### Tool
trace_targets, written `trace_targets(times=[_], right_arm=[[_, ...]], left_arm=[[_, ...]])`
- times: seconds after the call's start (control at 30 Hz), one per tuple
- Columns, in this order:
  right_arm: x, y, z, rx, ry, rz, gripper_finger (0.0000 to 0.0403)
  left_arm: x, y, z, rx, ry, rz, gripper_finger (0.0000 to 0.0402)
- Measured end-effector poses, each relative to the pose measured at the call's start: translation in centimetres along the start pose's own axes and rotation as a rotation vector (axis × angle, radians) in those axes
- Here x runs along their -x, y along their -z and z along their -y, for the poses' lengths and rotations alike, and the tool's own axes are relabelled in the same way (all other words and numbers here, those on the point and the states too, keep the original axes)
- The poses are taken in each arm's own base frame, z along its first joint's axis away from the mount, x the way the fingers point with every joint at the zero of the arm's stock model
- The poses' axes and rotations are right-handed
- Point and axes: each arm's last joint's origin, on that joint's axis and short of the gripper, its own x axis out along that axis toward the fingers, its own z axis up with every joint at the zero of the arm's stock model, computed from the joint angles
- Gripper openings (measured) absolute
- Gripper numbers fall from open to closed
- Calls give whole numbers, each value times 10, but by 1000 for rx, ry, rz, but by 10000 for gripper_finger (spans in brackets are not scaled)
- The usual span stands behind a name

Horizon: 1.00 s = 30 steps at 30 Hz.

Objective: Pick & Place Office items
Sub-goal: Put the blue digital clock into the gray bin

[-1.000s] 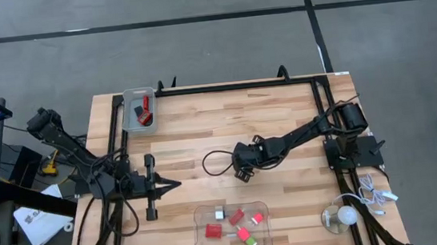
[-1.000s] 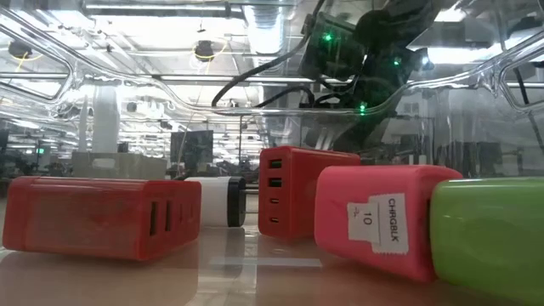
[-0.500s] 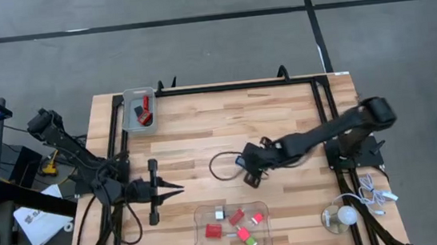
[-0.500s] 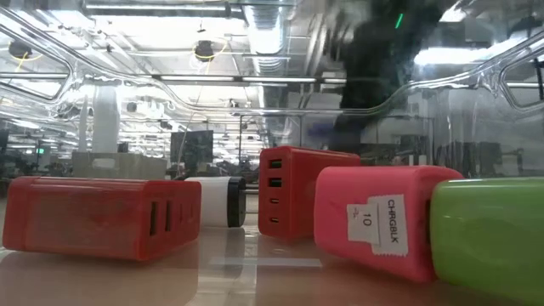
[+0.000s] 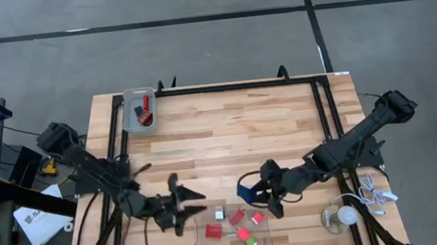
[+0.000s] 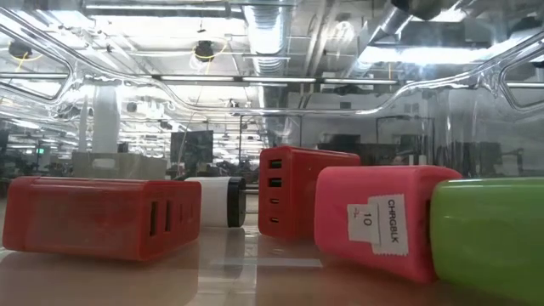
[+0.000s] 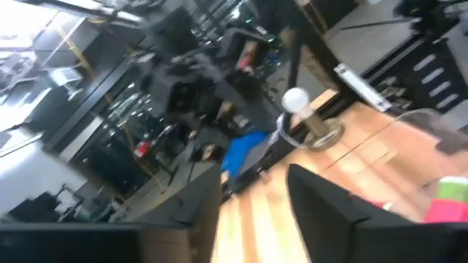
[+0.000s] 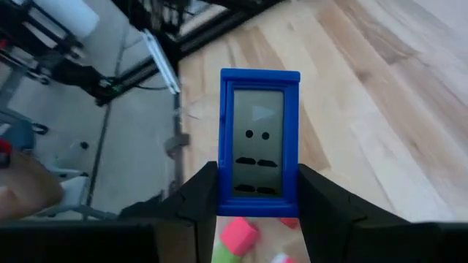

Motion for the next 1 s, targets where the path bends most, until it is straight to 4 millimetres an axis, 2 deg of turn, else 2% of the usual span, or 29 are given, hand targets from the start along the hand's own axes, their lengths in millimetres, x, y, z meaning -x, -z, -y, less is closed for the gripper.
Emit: trace_targets(times=[0.13, 0.2, 0.33, 0.53, 0.77, 0.87, 1.0], right_arm=[[-3, 1, -8, 13, -50, 31, 138], [-5, 2, -9, 30, -64, 24, 138], [-9, 3, -11, 42, -96, 11, 138], [-13, 7, -18, 46, -143, 8, 138], [-27, 10, -22, 64, -222, -1, 138], [-36, 8, -21, 66, -252, -3, 138], [-37, 4, -18, 76, -262, 9, 138]], left_arm=[[-25, -12, 10, -9, 7, -1, 212], [-36, -13, 19, -66, 54, -1, 239], [-50, -24, 26, -127, 83, 29, 268], [-54, -26, 24, -120, 79, 23, 252], [-62, -18, 19, -60, 127, 36, 221], [-64, -17, 18, -56, 138, 45, 219], [-64, -18, 19, -31, 172, 72, 222]])
